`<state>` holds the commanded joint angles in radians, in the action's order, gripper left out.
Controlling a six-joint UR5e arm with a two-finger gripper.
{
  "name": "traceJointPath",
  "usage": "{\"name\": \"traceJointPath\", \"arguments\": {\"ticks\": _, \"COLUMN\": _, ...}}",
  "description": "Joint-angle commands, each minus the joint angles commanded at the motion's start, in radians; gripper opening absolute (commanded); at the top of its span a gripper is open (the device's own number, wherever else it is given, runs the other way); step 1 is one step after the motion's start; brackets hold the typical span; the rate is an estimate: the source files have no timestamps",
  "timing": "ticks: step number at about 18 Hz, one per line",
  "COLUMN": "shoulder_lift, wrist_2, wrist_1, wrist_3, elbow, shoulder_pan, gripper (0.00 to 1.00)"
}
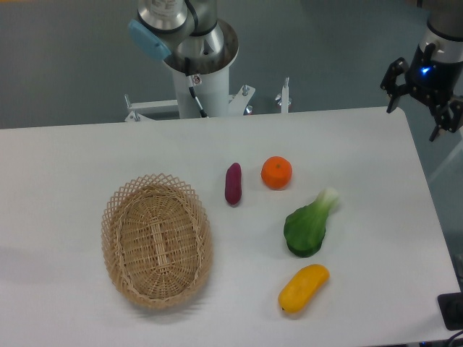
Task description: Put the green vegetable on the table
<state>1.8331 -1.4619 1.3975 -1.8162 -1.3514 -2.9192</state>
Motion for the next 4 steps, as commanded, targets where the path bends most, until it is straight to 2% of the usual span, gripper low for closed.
{"name": "traceJointPath", "arguments": {"ticks": 4, "shoulder_lift": -0.002, "wrist_2": 0.002, "wrist_1": -0.002, "wrist_3": 0.011, "elbow": -0.002, "shoulder_pan": 0.006, "gripper": 1.0}}
